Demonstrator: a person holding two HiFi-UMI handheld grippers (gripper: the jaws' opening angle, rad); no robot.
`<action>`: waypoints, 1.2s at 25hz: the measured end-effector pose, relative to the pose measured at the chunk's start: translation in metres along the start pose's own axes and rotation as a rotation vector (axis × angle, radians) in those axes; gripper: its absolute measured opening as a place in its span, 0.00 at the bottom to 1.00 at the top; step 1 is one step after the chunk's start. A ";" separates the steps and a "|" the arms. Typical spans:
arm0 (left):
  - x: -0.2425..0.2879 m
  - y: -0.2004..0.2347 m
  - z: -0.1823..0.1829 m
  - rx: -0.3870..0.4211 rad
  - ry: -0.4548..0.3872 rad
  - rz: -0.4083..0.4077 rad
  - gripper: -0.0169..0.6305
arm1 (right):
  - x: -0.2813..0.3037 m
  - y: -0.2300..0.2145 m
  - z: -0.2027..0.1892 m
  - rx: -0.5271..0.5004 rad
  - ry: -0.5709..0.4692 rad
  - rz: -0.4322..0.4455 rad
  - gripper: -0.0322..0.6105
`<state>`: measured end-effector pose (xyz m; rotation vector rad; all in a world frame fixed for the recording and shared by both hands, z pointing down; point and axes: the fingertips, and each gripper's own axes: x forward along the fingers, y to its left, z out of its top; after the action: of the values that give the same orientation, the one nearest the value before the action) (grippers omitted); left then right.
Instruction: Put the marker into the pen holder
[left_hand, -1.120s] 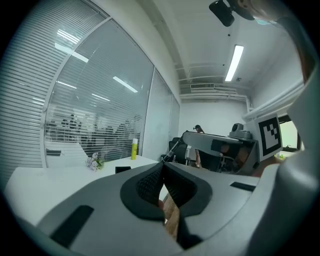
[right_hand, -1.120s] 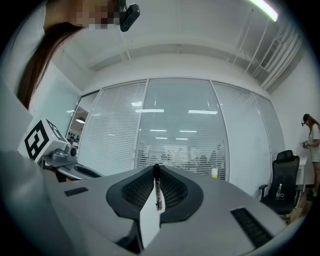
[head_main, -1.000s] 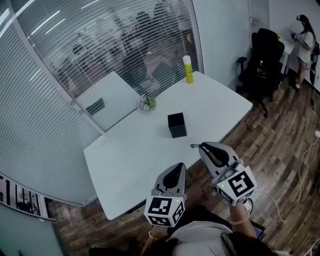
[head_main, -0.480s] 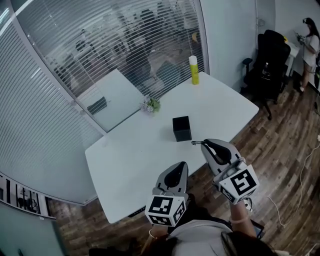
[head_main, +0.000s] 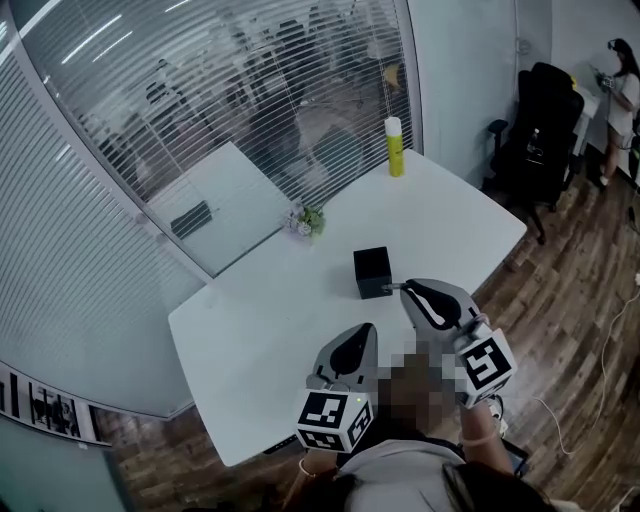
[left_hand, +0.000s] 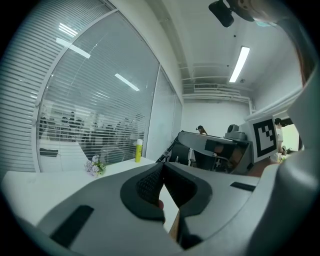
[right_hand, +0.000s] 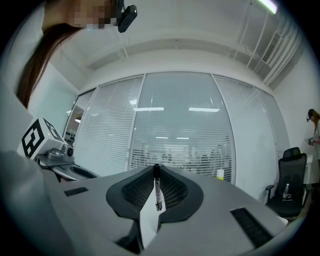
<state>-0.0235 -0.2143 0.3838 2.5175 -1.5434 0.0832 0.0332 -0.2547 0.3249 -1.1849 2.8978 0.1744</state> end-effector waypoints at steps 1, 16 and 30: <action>0.003 0.004 0.000 -0.002 0.001 0.000 0.05 | 0.004 -0.002 -0.001 -0.001 0.002 -0.002 0.14; 0.042 0.055 0.002 -0.030 0.004 -0.034 0.05 | 0.064 -0.024 -0.031 -0.016 0.072 -0.027 0.14; 0.062 0.075 0.002 -0.053 0.005 -0.066 0.05 | 0.100 -0.036 -0.063 -0.051 0.149 -0.034 0.14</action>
<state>-0.0620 -0.3019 0.4002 2.5224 -1.4392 0.0379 -0.0113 -0.3566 0.3796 -1.3090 3.0140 0.1676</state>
